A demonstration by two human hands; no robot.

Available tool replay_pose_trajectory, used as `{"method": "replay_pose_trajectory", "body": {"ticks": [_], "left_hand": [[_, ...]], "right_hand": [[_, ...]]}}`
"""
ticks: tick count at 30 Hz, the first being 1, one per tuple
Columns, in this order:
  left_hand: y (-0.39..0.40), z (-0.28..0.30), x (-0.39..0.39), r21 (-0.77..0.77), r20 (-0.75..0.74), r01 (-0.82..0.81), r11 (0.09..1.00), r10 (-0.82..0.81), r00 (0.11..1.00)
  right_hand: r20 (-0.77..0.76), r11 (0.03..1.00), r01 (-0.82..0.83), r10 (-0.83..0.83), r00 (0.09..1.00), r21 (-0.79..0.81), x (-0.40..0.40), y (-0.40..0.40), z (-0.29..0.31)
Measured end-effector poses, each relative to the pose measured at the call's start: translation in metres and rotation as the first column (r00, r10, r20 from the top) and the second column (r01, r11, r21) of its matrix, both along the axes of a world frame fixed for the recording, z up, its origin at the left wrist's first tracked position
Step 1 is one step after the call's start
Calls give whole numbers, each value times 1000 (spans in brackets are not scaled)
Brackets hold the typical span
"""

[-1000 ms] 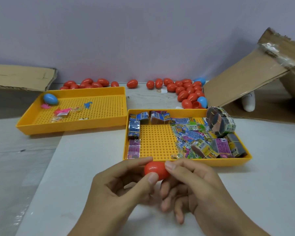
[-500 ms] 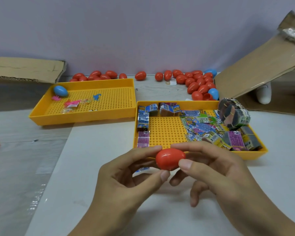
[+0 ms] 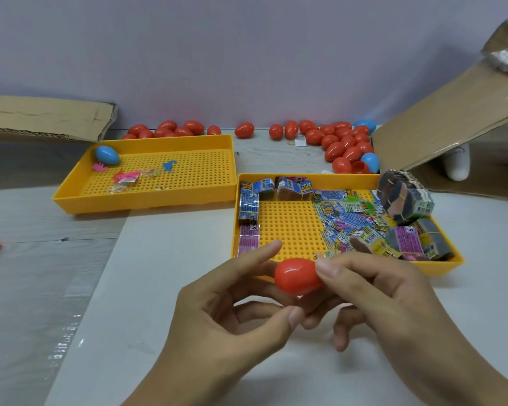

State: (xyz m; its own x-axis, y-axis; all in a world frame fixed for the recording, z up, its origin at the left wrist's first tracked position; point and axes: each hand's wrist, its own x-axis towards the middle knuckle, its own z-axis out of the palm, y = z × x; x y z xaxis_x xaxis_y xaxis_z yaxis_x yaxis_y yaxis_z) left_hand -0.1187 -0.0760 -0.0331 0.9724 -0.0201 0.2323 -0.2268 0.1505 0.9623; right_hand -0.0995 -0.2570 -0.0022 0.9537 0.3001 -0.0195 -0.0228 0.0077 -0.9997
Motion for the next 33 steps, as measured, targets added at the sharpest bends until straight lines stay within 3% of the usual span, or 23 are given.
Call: {"method": "replay_pose_trajectory", "body": {"ticks": [8,18,22,24,26,28,30,33], "left_hand": [[0,-1,-1,36,-6,9,999,-9,1000],[1,-3,2,23,65,9,1000,-11,998],[1,-3,2,64,205,-91,994,76,976],[2,-2,3,58,328,-242,968,211,921],[4,-2,3,16,380,-368,930,334,862],[4,-2,5,-30,339,-437,899,420,842],[1,-2,6,-52,278,-473,879,468,839],[0,-1,7,-40,260,-464,885,458,850]], "right_hand": [[-59,1000,14,-15,998,-17,0,4,-3],[2,999,-34,34,999,23,-3,2,0],[50,998,-33,30,998,53,-4,5,-3],[216,989,26,6,976,-147,-5,6,-9],[461,874,103,147,875,-474,-6,7,-16],[545,652,236,322,774,-721,-7,14,-22],[542,460,343,425,725,-819,-9,25,-26],[541,407,377,446,713,-832,-11,34,-27]]}}
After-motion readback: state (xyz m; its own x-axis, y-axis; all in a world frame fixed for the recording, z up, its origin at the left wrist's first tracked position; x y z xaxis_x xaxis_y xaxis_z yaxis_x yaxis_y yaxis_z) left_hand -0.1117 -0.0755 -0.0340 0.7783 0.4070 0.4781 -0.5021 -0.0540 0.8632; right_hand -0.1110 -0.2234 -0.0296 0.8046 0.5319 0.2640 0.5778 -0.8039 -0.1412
